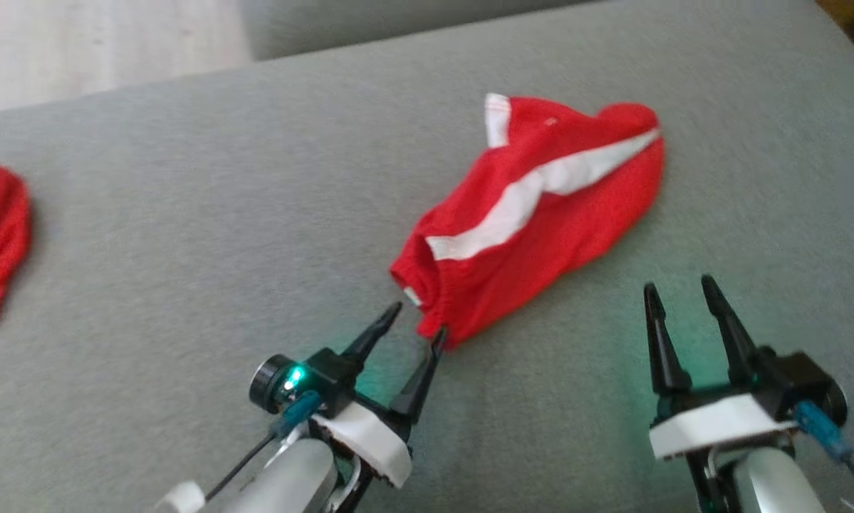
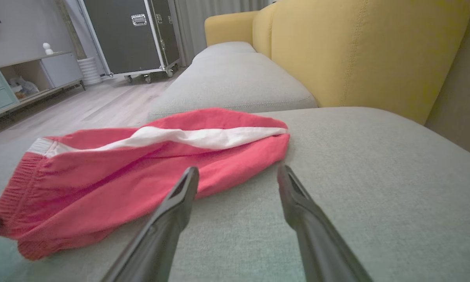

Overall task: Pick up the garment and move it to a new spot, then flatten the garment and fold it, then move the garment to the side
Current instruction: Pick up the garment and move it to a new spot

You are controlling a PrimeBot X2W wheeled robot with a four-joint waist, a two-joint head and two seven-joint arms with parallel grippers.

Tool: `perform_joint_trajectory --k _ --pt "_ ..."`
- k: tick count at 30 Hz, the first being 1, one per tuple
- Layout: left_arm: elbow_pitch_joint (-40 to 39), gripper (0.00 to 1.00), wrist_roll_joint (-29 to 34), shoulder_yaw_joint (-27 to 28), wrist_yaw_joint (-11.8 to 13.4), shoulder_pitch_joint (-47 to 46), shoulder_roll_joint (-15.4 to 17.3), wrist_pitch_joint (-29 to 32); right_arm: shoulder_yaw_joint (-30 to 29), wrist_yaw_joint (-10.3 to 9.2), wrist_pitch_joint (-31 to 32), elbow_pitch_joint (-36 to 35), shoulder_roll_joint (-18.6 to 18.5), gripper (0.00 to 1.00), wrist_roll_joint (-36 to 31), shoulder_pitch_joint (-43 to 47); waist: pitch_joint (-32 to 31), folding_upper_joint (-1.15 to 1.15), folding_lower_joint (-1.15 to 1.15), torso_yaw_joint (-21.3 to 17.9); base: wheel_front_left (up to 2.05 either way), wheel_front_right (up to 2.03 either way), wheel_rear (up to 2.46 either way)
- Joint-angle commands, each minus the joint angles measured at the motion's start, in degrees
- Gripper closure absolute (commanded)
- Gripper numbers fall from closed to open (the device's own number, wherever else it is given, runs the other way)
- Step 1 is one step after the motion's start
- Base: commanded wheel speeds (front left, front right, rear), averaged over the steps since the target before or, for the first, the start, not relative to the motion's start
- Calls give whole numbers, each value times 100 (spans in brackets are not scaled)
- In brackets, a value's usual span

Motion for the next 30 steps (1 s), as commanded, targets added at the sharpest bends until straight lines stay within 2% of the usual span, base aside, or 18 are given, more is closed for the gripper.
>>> perform_joint_trajectory --k 1,6,11,15,22,30 --pt "-499 0 154 533 150 162 -51 -68 70 -4 -20 -143 -18 0 -23 51 -337 0 0 352 0 0 0" --pt "-1464 0 410 1697 516 1076 -226 -70 -108 -4 -20 -148 -18 0 -8 305 -680 0 0 690 0 0 0" --pt "-2227 0 996 2588 690 1781 -313 -71 -184 -4 -20 -315 -18 0 -55 567 -941 0 0 905 0 0 0" --pt "-2800 0 1365 3080 760 2212 -393 -71 -202 -4 -20 -527 -18 0 -44 745 -1031 0 0 981 0 0 0" --pt "-3214 0 1643 3301 767 2732 -455 -72 -220 -4 -20 -699 -18 0 -60 992 -1143 0 0 1057 0 0 0" --pt "-3242 0 1730 3369 812 3002 -465 -72 -272 -4 -20 -839 -18 0 -125 1125 -1214 0 0 1126 0 0 0"
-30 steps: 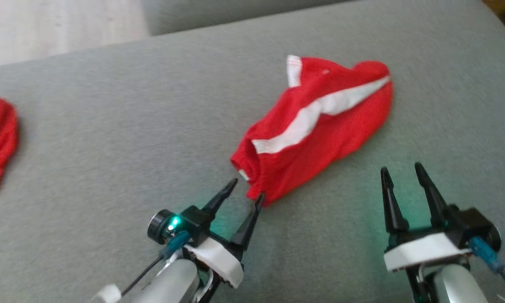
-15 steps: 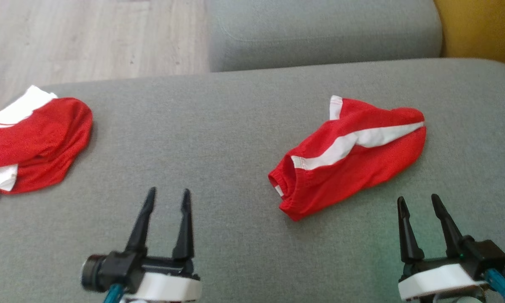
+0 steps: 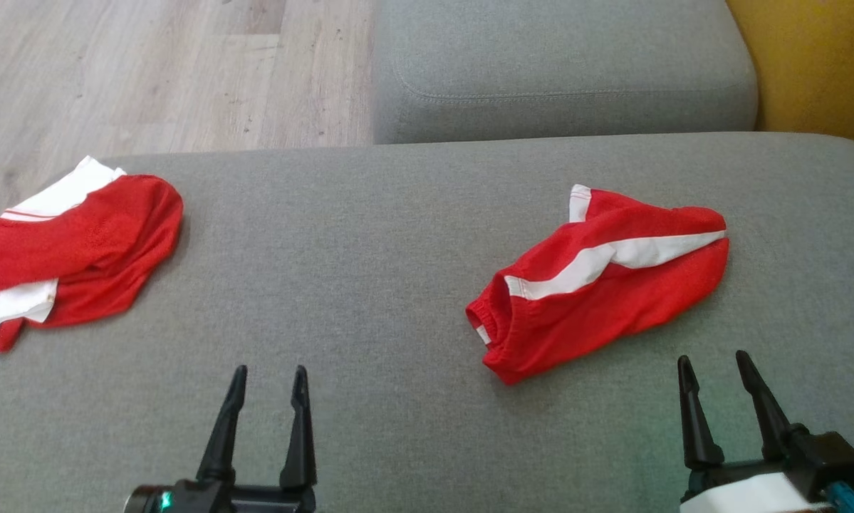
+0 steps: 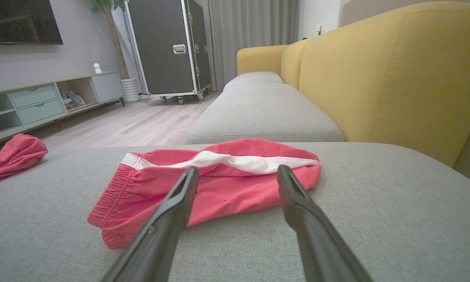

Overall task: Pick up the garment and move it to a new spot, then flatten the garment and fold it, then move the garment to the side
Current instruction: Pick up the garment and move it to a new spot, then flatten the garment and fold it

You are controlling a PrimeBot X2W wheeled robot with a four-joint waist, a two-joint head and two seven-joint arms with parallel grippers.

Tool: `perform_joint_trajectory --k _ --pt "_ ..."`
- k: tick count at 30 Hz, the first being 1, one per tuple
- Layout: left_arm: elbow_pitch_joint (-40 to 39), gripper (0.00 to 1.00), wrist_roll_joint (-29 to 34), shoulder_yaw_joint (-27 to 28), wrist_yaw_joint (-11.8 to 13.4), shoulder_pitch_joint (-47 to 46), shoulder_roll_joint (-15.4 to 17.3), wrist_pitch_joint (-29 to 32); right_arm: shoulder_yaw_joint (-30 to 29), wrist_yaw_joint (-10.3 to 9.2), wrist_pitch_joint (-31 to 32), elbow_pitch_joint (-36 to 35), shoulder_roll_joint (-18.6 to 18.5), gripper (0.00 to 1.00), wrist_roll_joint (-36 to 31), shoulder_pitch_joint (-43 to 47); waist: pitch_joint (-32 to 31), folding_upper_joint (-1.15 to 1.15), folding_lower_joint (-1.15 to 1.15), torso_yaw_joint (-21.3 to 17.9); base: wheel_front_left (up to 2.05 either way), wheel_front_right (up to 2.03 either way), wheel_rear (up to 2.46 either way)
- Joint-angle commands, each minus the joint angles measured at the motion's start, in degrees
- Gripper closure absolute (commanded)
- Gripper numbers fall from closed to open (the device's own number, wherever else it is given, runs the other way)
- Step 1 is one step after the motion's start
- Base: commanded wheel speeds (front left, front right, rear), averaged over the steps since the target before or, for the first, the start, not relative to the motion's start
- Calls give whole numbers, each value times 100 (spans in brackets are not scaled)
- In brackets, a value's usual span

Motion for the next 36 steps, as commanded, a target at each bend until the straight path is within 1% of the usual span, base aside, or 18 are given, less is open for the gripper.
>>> perform_joint_trajectory --k 1,7,24,30,34,36 --pt "-220 0 -15 194 40 -170 -48 -45 106 -4 -22 -200 -36 0 -33 -142 -5 0 0 6 0 0 0" --pt "-221 0 -99 209 101 -182 -49 -45 143 -4 -22 -156 -36 0 -73 -130 -31 0 0 12 0 0 0" --pt "-55 0 -47 78 200 -201 -50 -46 292 -4 -22 -62 -36 0 -106 -131 21 0 0 46 0 0 0" --pt "131 0 -234 -43 110 -220 -50 -46 372 -4 -22 -63 -60 0 -132 -155 84 0 0 -33 0 0 0" --pt "332 0 -414 -247 -33 -378 -50 -46 411 -4 -22 -77 -73 0 -138 -162 143 0 0 -125 0 0 0" --pt "394 0 -525 -316 -54 -451 -50 -46 427 -4 -22 -79 -75 0 -141 -168 162 0 0 -153 0 0 0"
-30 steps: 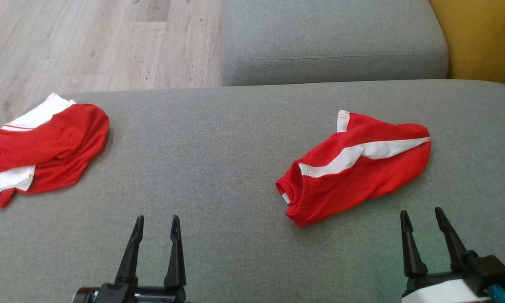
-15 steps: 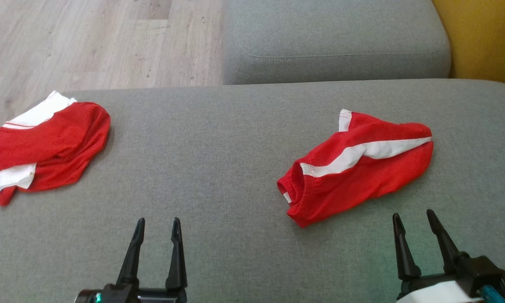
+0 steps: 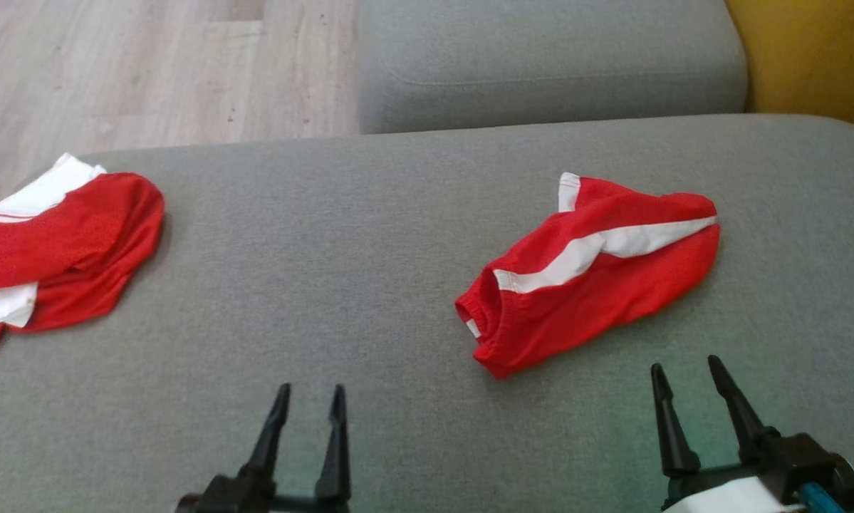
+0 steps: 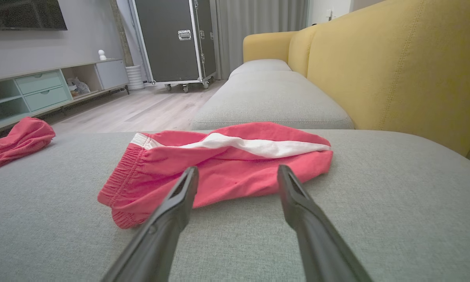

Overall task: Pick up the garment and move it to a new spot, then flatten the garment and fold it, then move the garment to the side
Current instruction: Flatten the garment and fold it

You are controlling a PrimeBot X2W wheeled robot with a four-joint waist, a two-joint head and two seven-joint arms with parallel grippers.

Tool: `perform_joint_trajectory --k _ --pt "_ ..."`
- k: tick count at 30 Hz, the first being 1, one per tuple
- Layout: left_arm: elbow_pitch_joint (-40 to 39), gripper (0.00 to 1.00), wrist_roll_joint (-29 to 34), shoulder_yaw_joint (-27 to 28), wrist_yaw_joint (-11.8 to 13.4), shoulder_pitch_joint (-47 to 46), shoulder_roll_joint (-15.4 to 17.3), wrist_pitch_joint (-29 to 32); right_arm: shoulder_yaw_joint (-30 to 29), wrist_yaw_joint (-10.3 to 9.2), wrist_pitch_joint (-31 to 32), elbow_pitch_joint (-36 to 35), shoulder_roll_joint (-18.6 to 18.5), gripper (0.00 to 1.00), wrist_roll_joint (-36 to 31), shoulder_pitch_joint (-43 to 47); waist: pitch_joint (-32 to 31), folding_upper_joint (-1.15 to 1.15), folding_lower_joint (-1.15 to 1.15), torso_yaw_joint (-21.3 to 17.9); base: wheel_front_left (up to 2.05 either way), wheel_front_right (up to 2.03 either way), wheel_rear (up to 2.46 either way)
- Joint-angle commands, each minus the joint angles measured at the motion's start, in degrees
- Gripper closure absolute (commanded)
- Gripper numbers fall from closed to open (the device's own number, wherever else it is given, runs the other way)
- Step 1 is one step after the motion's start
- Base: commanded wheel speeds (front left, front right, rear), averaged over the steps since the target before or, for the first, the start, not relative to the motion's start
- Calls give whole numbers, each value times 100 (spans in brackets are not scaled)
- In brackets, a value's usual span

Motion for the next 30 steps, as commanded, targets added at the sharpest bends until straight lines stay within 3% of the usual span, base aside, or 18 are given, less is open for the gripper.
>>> perform_joint_trajectory --k 1,10,17,22,30 --pt "-95 0 -155 62 -17 -423 -48 -46 178 -4 -22 -167 -82 0 -27 -177 44 0 0 -60 0 0 0" --pt "581 0 -3272 -1085 -386 -1745 -48 117 292 -4 -22 -220 -155 0 -8 -453 514 0 0 -394 0 0 0" --pt "881 0 -5010 -1871 -446 -2860 -48 1017 362 -4 -22 -199 -173 0 7 -666 835 0 0 -643 0 0 0" --pt "1082 0 -5601 -2214 -433 -3371 -48 1523 395 -4 -22 -196 -190 0 9 -789 994 0 0 -826 0 0 0" --pt "1674 0 -5640 -2251 -459 -3848 -48 1410 399 -4 -22 -179 -212 0 15 -856 1092 0 0 -1088 0 0 0"
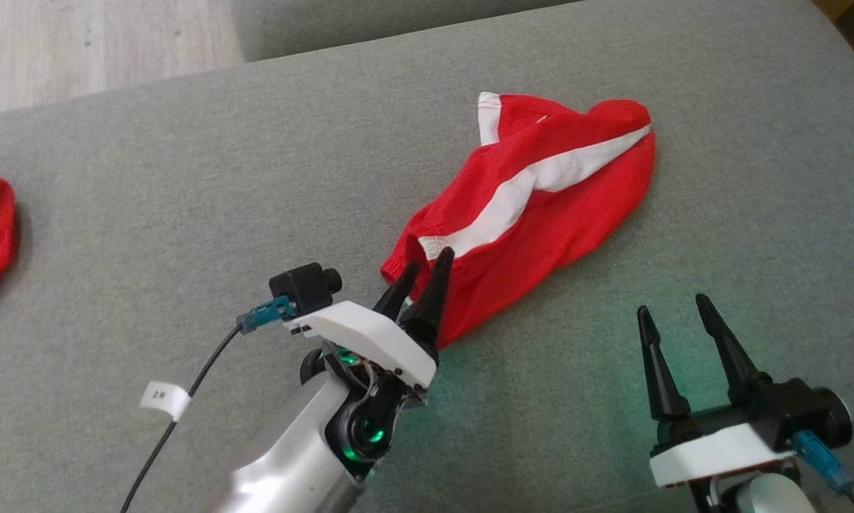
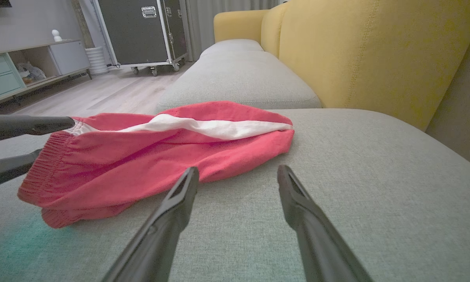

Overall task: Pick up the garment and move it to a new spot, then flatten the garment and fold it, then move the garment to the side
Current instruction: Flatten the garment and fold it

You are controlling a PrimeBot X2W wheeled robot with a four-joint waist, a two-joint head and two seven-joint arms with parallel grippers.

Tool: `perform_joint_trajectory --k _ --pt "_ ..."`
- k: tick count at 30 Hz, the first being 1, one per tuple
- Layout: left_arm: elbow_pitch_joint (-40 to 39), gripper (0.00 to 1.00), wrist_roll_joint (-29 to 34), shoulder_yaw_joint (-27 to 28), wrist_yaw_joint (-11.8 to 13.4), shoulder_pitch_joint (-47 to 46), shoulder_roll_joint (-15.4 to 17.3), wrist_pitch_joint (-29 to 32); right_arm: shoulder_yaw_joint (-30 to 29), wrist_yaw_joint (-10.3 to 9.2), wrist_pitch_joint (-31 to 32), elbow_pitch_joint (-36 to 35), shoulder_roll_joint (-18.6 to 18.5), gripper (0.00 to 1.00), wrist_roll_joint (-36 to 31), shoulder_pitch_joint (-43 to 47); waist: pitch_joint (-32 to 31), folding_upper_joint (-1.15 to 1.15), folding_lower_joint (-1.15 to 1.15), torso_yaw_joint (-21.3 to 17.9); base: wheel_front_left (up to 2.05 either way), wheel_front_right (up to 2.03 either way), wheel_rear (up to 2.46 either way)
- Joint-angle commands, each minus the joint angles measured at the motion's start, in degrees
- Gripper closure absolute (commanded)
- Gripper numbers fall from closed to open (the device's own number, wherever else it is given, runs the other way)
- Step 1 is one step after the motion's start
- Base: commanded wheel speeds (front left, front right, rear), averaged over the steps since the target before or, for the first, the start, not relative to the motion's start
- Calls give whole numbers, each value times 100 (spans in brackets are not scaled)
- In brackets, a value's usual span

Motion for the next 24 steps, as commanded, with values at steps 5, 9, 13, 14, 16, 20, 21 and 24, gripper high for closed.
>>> perform_joint_trajectory --k 5,9,13,14,16,20,21,24 --pt "-19 100 18 147 -165 -379 -9 -323 131 -4 -22 -156 -76 0 17 -113 -12 0 0 -54 0 0 0" --pt "36 100 215 98 -241 -405 47 -556 81 -4 -22 -156 -70 0 7 -43 -73 0 0 33 0 0 0" --pt "-74 100 325 80 -304 -338 193 -678 57 -4 -22 -153 -68 0 -1 0 -146 0 0 153 0 0 0" --pt "-153 100 347 86 -317 -297 266 -707 52 -4 -22 -155 -68 0 0 16 -173 0 0 203 0 0 0" --pt "-393 100 366 126 -323 -200 441 -746 44 -4 -22 -162 -71 0 2 45 -222 0 0 319 0 0 0" --pt "-1115 100 383 333 -180 11 939 -796 21 -4 -22 -178 -78 0 -3 101 -298 0 0 583 0 0 0" --pt "-1317 100 384 405 -114 69 1088 -798 27 -4 -22 -180 -82 0 -6 106 -312 0 0 639 0 0 0" --pt "-1929 100 388 616 98 259 1542 -770 0 -4 -22 -201 -79 0 -2 105 -323 0 0 802 0 0 0"
